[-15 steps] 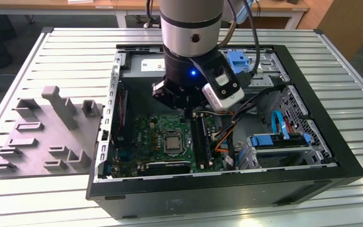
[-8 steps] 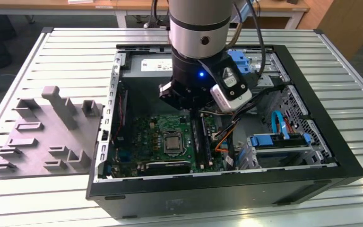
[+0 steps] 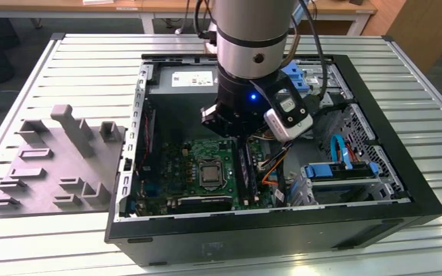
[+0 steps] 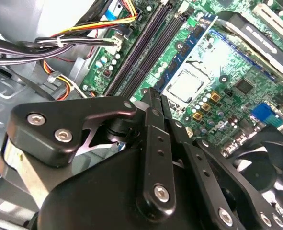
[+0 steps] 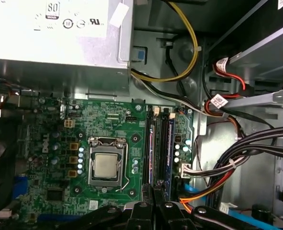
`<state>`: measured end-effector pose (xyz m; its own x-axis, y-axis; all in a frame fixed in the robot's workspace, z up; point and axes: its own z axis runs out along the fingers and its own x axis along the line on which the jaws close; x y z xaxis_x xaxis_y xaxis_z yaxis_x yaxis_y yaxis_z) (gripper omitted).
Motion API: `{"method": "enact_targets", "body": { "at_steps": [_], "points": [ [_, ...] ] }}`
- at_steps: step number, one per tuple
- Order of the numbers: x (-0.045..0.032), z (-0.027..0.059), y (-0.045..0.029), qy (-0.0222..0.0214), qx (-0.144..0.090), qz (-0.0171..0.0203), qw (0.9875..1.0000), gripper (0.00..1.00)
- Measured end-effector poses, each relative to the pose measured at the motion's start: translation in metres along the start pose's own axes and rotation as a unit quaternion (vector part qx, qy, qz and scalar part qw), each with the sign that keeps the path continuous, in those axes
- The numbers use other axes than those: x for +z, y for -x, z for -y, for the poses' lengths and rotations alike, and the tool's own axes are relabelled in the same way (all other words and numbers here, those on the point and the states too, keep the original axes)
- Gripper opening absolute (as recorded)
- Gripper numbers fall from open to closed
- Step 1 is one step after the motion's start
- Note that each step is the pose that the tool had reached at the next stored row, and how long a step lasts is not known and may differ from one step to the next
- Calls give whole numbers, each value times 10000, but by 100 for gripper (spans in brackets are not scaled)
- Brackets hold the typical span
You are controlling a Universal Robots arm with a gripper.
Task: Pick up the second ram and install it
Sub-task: 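Insert the second ram into the second slot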
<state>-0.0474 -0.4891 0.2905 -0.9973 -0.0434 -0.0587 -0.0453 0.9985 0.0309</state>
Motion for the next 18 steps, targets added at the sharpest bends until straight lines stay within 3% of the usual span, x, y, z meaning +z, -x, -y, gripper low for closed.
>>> {"method": "enact_targets", "body": {
  "at_steps": [7,12,18],
  "points": [
    [70,2,4,0,-5,0,10000,13],
    [116,6,49,0,-5,0,10000,13],
    [217,9,54,0,-4,0,10000,13]
  ]
}}
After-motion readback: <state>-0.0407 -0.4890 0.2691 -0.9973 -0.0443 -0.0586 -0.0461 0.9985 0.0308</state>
